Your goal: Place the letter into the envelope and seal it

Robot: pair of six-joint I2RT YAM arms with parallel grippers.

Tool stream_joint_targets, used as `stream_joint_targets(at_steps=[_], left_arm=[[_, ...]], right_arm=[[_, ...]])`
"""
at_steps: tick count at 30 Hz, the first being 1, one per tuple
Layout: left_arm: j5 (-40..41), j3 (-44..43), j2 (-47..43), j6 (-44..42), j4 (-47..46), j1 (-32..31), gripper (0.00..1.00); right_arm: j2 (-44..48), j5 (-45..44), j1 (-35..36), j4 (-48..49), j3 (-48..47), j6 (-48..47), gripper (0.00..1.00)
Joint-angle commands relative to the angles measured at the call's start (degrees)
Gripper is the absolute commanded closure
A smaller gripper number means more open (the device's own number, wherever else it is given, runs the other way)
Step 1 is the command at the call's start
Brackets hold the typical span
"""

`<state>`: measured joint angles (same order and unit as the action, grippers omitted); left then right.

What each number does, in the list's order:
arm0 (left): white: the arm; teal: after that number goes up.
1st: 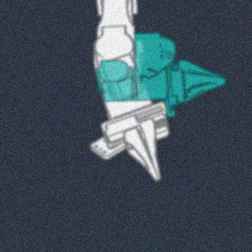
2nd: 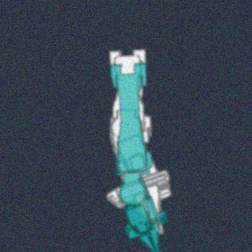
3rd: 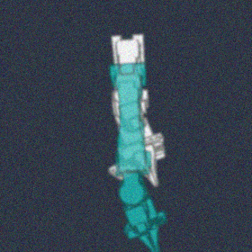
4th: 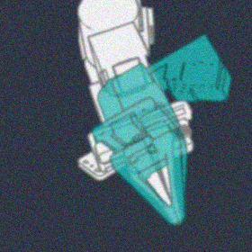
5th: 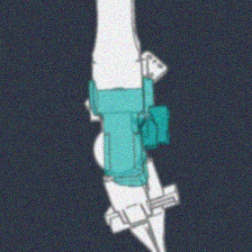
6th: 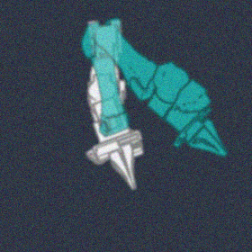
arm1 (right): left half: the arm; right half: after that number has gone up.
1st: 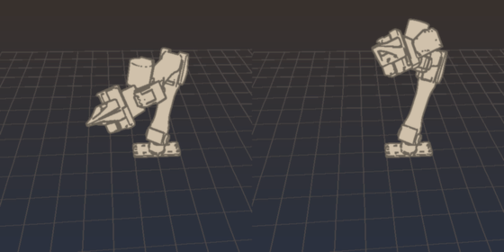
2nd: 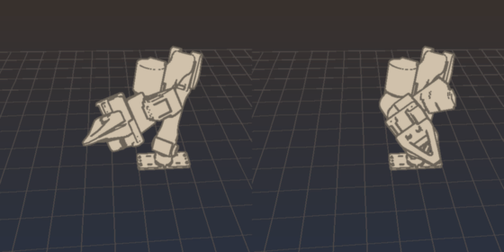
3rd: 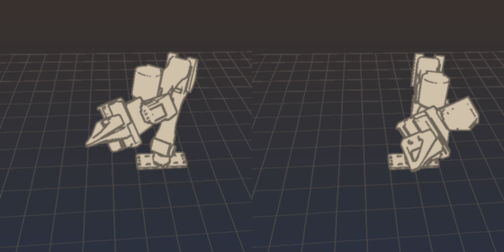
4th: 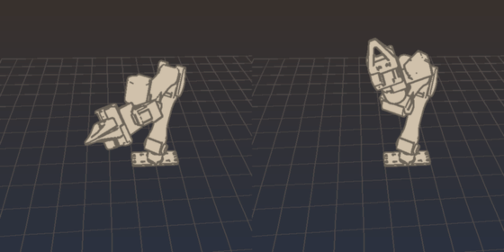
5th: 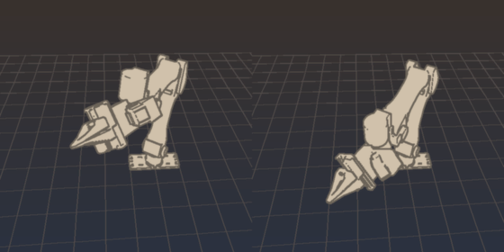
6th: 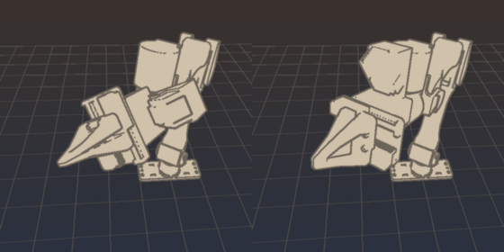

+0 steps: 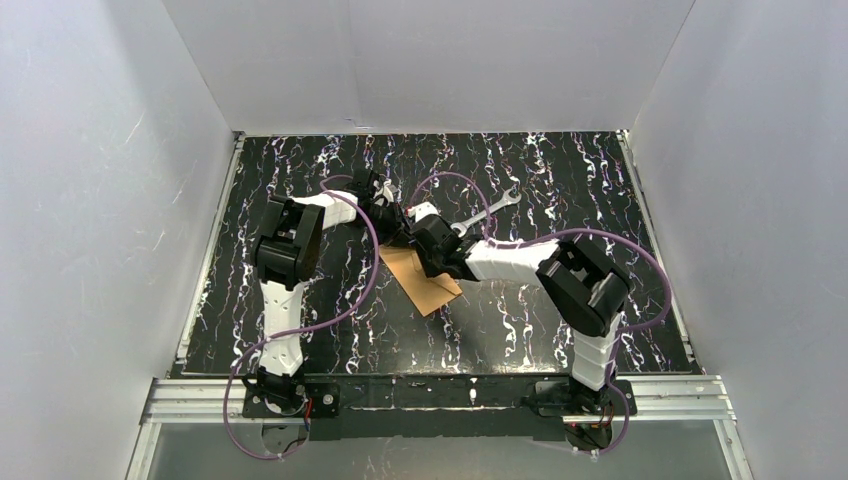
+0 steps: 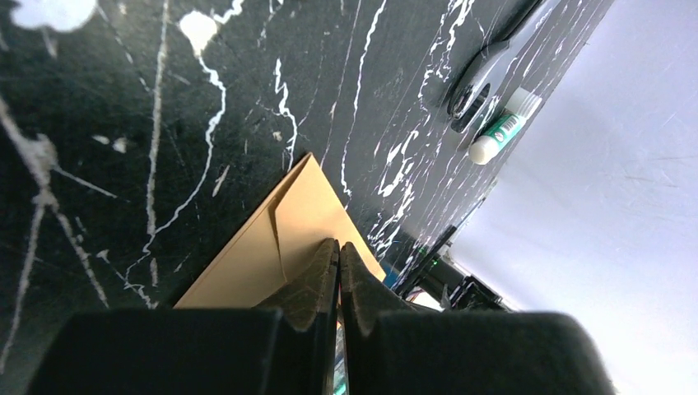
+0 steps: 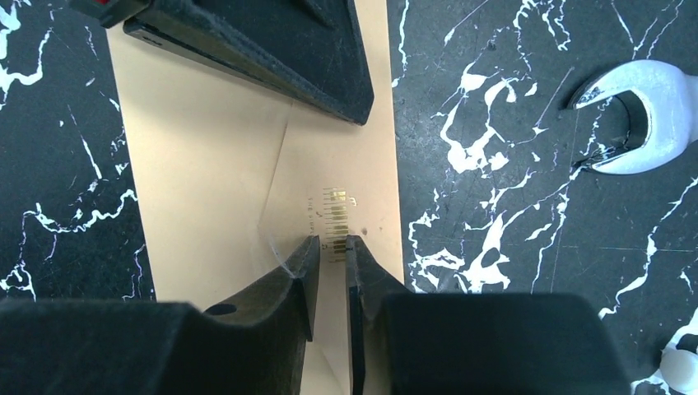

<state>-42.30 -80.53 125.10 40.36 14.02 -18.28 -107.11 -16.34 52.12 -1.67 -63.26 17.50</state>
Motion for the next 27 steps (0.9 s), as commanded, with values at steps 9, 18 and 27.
stream_joint_targets(at_steps=[9, 18, 27], left_arm=[[8.6, 6.1, 0.7, -9.9, 6.6, -0.1, 1.00], [7.5, 4.7, 2.5, -10.7, 7.8, 0.5, 1.00], [8.1, 4.0, 3.5, -10.8, 8.6, 0.7, 1.00]], right_arm=[[-10.4, -2.9, 0.4, -8.7, -10.8, -4.8, 0.71], [-11.9, -1.9, 3.1, -10.4, -8.9, -8.7, 0.68], [-5.0, 4.9, 4.2, -11.3, 2.5, -5.0, 0.65]])
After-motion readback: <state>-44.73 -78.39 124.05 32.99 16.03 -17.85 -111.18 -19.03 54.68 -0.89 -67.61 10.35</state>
